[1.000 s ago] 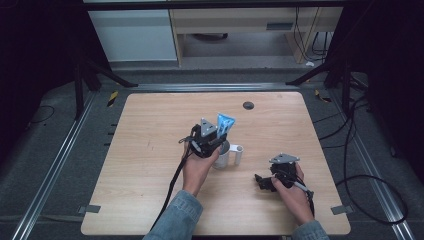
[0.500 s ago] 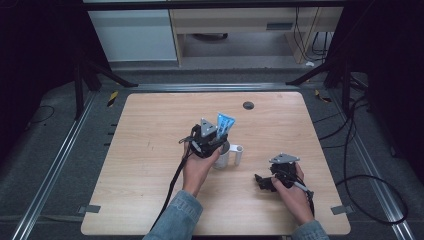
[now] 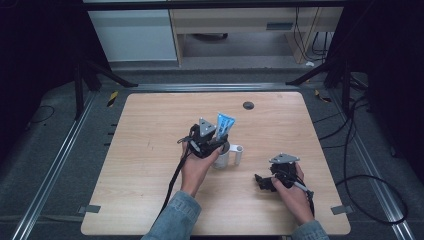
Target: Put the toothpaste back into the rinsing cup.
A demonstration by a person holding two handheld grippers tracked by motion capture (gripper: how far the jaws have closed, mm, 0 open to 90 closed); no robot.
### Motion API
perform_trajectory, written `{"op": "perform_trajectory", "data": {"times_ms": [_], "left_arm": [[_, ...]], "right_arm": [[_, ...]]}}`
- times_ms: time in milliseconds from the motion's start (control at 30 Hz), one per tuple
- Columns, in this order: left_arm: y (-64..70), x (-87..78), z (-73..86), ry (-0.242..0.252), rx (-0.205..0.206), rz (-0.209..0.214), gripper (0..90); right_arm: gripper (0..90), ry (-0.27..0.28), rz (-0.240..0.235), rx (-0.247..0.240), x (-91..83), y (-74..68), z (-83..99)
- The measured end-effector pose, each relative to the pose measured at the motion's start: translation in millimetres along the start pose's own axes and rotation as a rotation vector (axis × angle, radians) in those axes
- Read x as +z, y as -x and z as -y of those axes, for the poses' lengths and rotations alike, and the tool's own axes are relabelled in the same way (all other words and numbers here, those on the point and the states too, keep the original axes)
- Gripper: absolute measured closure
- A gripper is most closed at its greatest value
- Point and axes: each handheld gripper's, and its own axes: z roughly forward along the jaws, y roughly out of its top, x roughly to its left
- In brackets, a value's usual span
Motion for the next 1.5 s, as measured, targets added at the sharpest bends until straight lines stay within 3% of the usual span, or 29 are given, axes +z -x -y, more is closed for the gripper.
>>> {"op": "perform_trajectory", "data": {"times_ms": [400, 833, 1133, 1367, 1500], "left_arm": [[0.2, -0.6, -4.1, -0.015, 0.005, 0.015, 33.6], [2.7, -3.4, -6.0, -0.013, 0.010, 0.031, 26.2], [2.5, -5.6, -8.3, -0.017, -0.023, 0.028, 11.2], [7.9, -8.8, -15.8, -0.057, 0.010, 0.049, 5.7], [10.1, -13.7, -20.0, -0.063, 0.036, 0.034, 4.4]], "right_arm": [[0.5, 0.000, -0.001, 0.001, 0.0, -0.1, 0.0], [0.5, 0.000, -0.001, 0.000, 0.0, 0.0, 0.0], [0.5, 0.000, -0.001, 0.001, 0.0, 0.0, 0.0], [0.5, 0.000, -0.001, 0.001, 0.1, -0.1, 0.0], [0.5, 0.000, 0.000, 0.000, 0.0, 0.0, 0.0]]}}
